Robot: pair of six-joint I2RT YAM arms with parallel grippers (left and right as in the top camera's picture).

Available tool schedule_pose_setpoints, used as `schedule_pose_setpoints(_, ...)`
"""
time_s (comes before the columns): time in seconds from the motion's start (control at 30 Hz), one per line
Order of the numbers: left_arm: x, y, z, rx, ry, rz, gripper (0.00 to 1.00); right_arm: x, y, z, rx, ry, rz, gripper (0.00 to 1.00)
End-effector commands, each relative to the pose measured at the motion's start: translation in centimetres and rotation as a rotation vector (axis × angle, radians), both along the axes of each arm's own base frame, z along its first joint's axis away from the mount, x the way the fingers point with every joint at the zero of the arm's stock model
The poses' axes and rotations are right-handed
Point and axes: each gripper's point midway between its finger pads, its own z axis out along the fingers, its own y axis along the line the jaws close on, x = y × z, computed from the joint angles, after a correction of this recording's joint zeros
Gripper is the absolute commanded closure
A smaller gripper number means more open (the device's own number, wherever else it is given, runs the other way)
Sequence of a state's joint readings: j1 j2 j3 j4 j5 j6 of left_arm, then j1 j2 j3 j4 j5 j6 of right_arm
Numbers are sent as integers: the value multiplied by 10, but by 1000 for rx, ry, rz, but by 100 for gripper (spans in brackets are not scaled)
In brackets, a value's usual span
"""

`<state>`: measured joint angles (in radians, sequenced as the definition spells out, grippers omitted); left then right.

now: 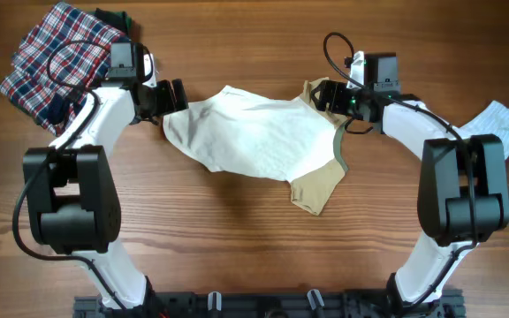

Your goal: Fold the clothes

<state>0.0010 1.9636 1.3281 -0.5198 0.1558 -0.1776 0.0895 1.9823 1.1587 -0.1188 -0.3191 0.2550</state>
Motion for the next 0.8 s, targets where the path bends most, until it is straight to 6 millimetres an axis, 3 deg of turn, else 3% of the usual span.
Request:
schedule_pose_setpoints(0.0,-2,-4,-6,-8,14,-24,0,5,1,-4,-15,-7,15,7)
schedule_pose_setpoints(0.77,-18,-4,-12,-9,83,-24,0,5,1,-4,-14,-10,14,7)
